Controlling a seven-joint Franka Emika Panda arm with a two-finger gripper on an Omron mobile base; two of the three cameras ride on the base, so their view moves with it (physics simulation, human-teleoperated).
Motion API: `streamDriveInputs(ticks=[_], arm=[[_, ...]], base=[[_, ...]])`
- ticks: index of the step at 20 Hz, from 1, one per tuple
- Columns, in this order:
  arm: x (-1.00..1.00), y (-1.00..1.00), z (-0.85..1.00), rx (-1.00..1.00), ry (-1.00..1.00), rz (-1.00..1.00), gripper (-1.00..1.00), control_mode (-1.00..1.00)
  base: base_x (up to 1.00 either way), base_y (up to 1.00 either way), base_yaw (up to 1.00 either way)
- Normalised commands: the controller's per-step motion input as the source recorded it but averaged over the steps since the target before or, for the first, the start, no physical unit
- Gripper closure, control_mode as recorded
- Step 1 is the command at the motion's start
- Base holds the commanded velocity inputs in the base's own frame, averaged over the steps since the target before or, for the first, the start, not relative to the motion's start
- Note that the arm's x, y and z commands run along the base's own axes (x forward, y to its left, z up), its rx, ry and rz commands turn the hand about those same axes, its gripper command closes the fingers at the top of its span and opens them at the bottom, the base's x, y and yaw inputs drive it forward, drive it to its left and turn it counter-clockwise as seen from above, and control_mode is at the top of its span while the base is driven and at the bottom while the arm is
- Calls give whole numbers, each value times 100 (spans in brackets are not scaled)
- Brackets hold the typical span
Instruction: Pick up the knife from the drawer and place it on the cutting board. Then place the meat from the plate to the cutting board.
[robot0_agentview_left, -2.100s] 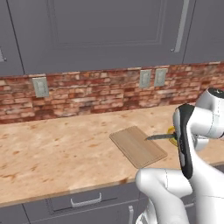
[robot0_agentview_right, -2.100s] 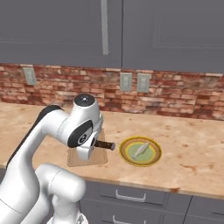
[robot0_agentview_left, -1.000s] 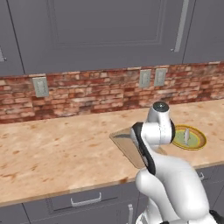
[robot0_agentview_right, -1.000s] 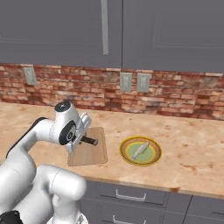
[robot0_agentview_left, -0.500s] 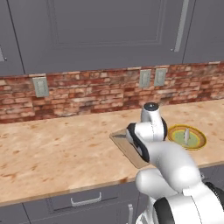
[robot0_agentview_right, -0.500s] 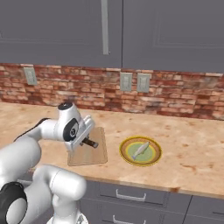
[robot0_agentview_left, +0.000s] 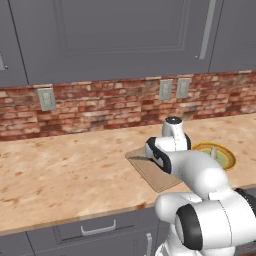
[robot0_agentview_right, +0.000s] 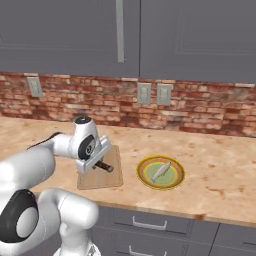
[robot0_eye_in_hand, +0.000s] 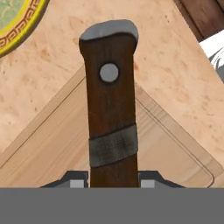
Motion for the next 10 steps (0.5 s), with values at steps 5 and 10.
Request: streamDriveInputs(ticks=[5,10], arm=[[1,-8,-36,1,0,0,100,-100],[10,-7,-42,0,0,0,100,-100]], base=[[0,0,0],[0,0,0]])
